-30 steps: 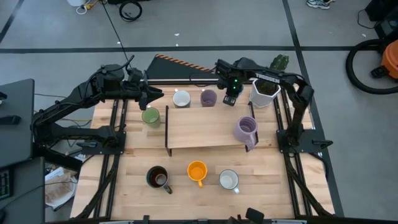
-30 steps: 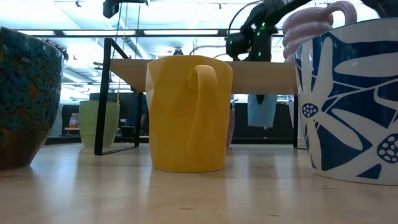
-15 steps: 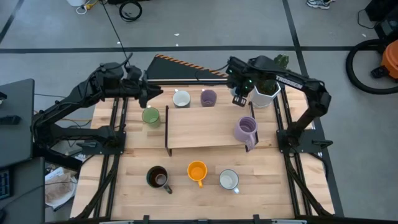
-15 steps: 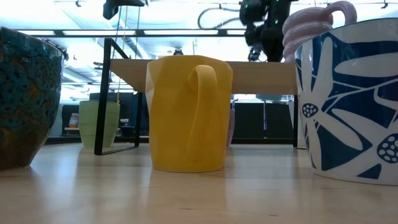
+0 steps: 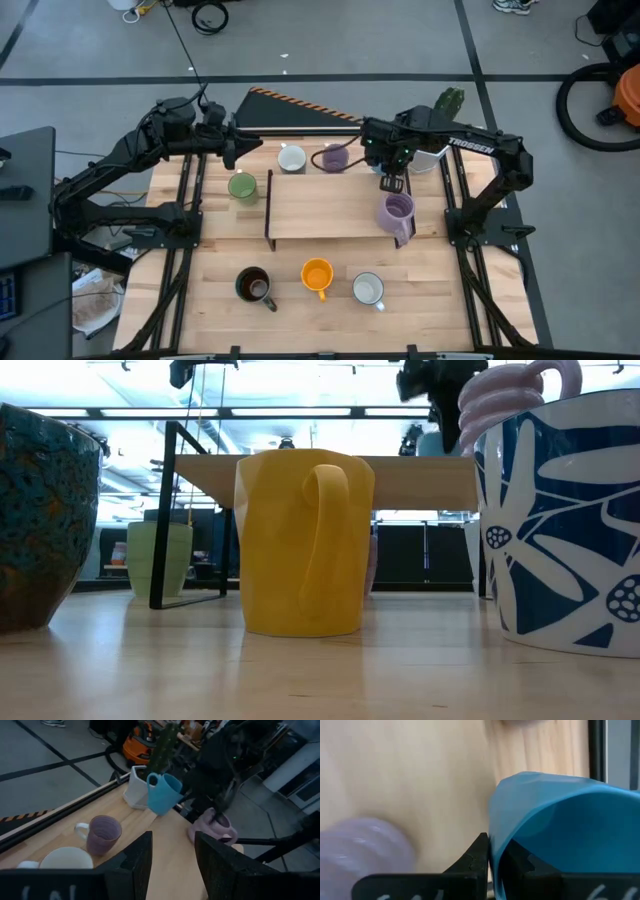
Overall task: Place coffee mugs
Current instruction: Put the blue mug on the shelf
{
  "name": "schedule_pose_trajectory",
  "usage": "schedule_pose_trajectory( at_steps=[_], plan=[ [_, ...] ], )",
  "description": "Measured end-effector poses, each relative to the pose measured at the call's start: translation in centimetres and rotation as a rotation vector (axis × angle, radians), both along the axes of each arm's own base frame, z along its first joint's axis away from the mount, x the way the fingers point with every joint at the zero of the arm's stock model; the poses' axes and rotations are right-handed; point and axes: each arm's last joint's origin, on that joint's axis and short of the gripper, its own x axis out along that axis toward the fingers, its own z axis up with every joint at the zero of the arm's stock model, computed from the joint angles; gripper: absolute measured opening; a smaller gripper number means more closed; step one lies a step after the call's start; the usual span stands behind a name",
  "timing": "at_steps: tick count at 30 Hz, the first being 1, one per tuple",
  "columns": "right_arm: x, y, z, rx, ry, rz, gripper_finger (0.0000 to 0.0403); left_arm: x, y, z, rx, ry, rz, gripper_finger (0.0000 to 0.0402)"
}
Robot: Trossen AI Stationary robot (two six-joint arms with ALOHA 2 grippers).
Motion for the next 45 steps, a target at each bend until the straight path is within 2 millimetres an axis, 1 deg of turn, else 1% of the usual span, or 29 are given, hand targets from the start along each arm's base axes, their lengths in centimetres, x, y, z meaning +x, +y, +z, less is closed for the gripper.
schedule_pose_trajectory(
  at_steps=[4, 8, 14, 24, 32, 38, 45],
  plan=[
    [0.2, 0.1, 1.0, -0.028, -0.029, 0.007, 0.0034, 0.0, 0.0, 0.0, 0.0, 0.0, -0.002, 0.0153],
    [-0.2, 0.2, 1.6, -0.01, -0.02, -0.004, 0.0034, 0.0, 0.0, 0.0, 0.0, 0.0, -0.003, 0.0153],
    [0.0, 1.3, 1.6, 0.042, -0.03, 0.002, 0.0034, 0.0, 0.0, 0.0, 0.0, 0.0, -0.003, 0.0153],
    [1.1, 3.3, 1.1, 0.08, -0.017, 0.054, 0.0034, 0.0, 0.0, 0.0, -0.001, 0.001, -0.004, 0.0153],
    [1.1, 3.2, 1.0, 0.097, -0.017, 0.036, 0.0034, 0.0, -0.1, 0.0, -0.006, 0.0, -0.022, 0.0153],
    [1.1, 3.3, 1.0, 0.146, -0.026, 0.052, 0.0034, 0.0, -0.1, 0.0, -0.005, 0.0, -0.023, 0.0153],
    [1.1, 3.3, 1.0, 0.147, -0.026, 0.059, 0.0041, 0.0, -0.1, 0.0, -0.009, -0.001, -0.037, 0.0153]
  ],
)
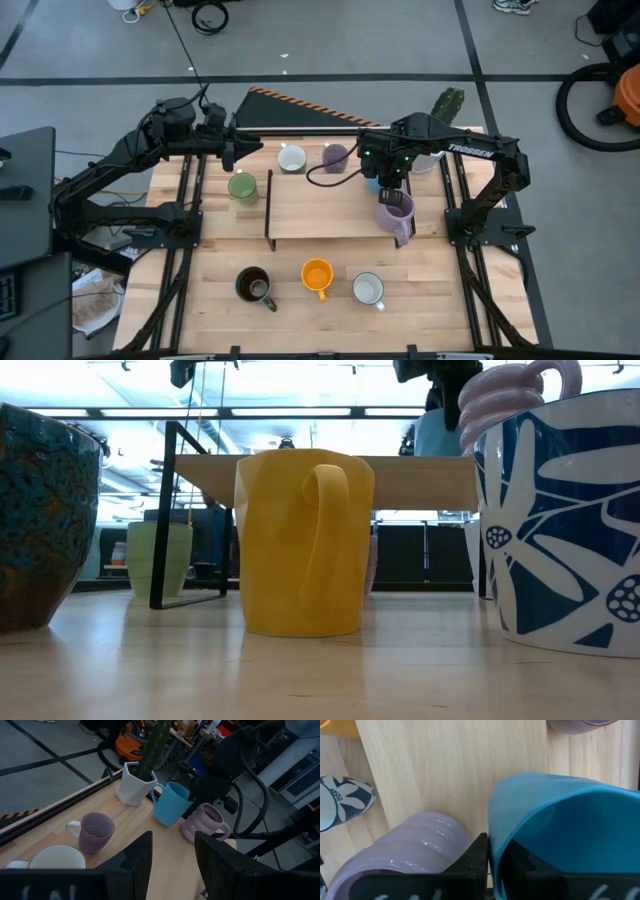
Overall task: Place coffee mugs
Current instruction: Put the blue mug on the shelf
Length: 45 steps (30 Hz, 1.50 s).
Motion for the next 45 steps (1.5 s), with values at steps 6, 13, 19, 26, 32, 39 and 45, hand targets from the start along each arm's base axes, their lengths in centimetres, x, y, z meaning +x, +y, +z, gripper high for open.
schedule_pose_trajectory(
  at_steps=[6, 13, 19, 26, 32, 39, 45],
  plan=[
    [0.0, 0.1, 0.0, 0.018, -0.003, 0.004, 0.0054, 0.0, 0.0, -0.1, -0.002, 0.008, -0.001, 0.0153],
    [0.0, 0.1, 0.0, 0.024, -0.004, 0.003, 0.0057, -0.1, 0.0, -0.2, 0.001, 0.021, -0.003, 0.0153],
    [0.0, 0.1, 0.0, 0.025, -0.005, 0.003, 0.0065, -0.1, 0.0, -0.2, 0.01, 0.023, -0.006, 0.0153],
    [0.0, 0.2, 0.0, 0.052, -0.008, -0.003, 0.0092, -0.1, 0.0, -0.2, 0.01, 0.023, -0.006, 0.0153],
    [0.0, 0.3, 0.1, 0.094, -0.017, -0.012, 0.0113, -0.1, 0.0, -0.2, 0.009, 0.023, -0.006, 0.0153],
    [0.0, 0.2, 0.5, 0.102, -0.033, -0.03, 0.0115, 0.0, 0.0, -0.2, 0.007, 0.022, -0.005, 0.0153],
    [-0.3, -0.5, 2.6, 0.059, -0.114, -0.049, 0.0114, 0.0, 0.0, -0.2, 0.008, 0.022, -0.006, 0.0153]
  ],
)
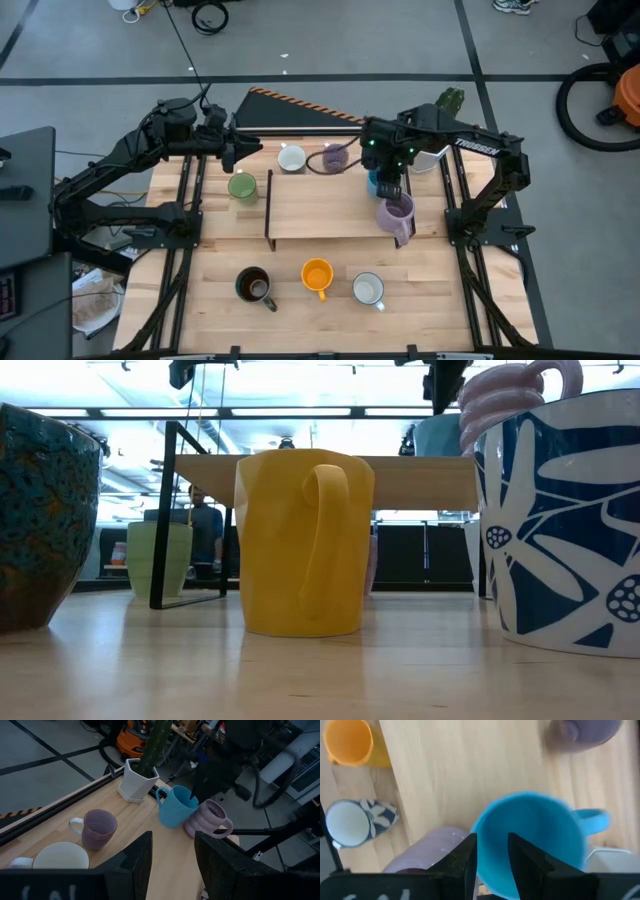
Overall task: Place coffee mugs
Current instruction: Put the blue mug on the shelf
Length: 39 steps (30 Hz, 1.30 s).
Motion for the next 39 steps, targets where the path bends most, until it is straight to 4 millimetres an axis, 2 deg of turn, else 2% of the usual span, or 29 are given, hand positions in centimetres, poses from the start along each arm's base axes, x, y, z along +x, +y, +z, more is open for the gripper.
schedule_pose_trajectory(
  at_steps=[5, 9, 14, 23, 29, 35, 39],
  plan=[
    [-0.1, -0.5, 2.0, -0.047, -0.101, -0.03, 0.0114, 0.0, 0.0, 0.0, 0.0, 0.0, 0.0, 0.0153],
    [0.9, -1.0, 2.4, -0.105, -0.193, -0.06, 0.0114, 0.0, 0.0, 0.0, 0.001, 0.0, 0.0, 0.0153],
    [2.9, -1.4, 1.0, -0.089, -0.18, -0.05, 0.0114, 0.0, 0.0, 0.0, 0.0, 0.0, 0.0, 0.0153],
    [5.7, -2.1, -2.5, -0.107, -0.029, 0.008, 0.0113, 0.0, 0.0, 0.0, 0.001, 0.0, 0.0, 0.0153],
    [5.9, -2.7, -3.7, -0.113, 0.059, 0.026, 0.0113, 0.0, 0.0, 0.0, 0.005, 0.001, -0.001, 0.0153],
    [5.3, -2.6, -4.1, -0.122, 0.16, 0.06, 0.0113, 0.0, 0.0, 0.0, 0.006, 0.002, -0.002, 0.0153],
    [5.3, -2.7, -4.1, -0.128, 0.158, 0.062, 0.0113, 0.0, 0.0, 0.0, 0.006, 0.003, -0.001, 0.0153]
  ],
)
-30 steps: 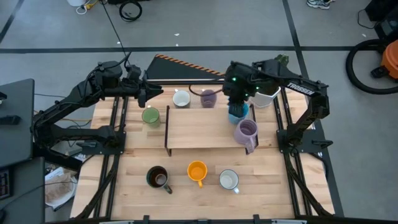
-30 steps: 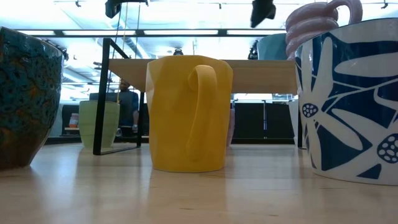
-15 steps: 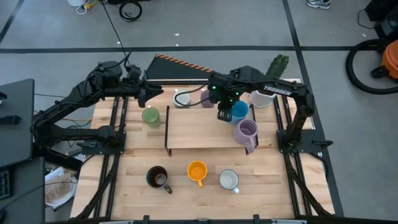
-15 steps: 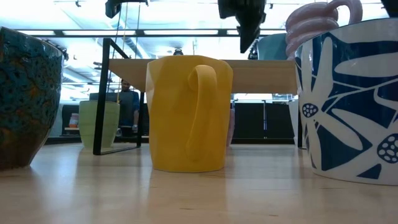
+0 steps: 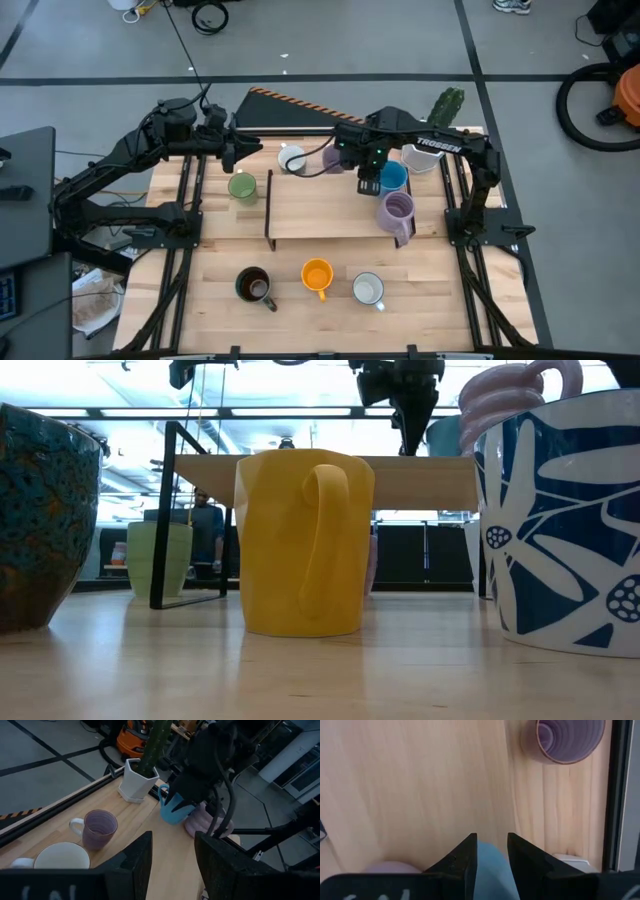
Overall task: Place coffee mugs
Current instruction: Put the blue mug on the shelf
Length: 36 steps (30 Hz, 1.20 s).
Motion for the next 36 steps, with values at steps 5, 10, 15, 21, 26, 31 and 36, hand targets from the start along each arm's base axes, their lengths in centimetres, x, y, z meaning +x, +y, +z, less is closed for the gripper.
schedule_pose_trajectory(
  at_steps=[5, 10, 15, 21, 26, 31, 36],
  plan=[
    [-0.1, 0.0, 0.1, 0.003, -0.003, -0.001, 0.0113, 0.0, 0.0, 0.0, 0.0, 0.001, 0.0, 0.0153],
    [-0.1, -0.1, 0.1, 0.009, -0.005, -0.006, 0.0113, 0.0, 0.0, 0.0, 0.001, 0.001, -0.001, 0.0153],
    [-0.3, -0.8, 0.1, 0.015, -0.008, -0.069, 0.0113, 0.0, 0.0, 0.0, 0.001, 0.001, -0.001, 0.0153],
    [-0.6, -2.1, 0.1, 0.024, -0.013, -0.184, 0.0113, 0.0, 0.0, 0.0, 0.001, 0.001, -0.001, 0.0153],
    [-1.0, -3.3, 0.1, 0.033, -0.018, -0.273, 0.0113, 0.0, 0.0, 0.0, 0.001, 0.001, -0.001, 0.0153],
    [-1.4, -4.4, 0.1, 0.07, -0.028, -0.337, 0.0113, 0.0, 0.0, 0.0, 0.001, 0.001, -0.001, 0.0153],
    [-1.7, -4.9, 0.1, 0.077, -0.03, -0.368, 0.0113, 0.0, 0.0, 0.0, 0.0, 0.002, 0.0, 0.0153]
  ],
)
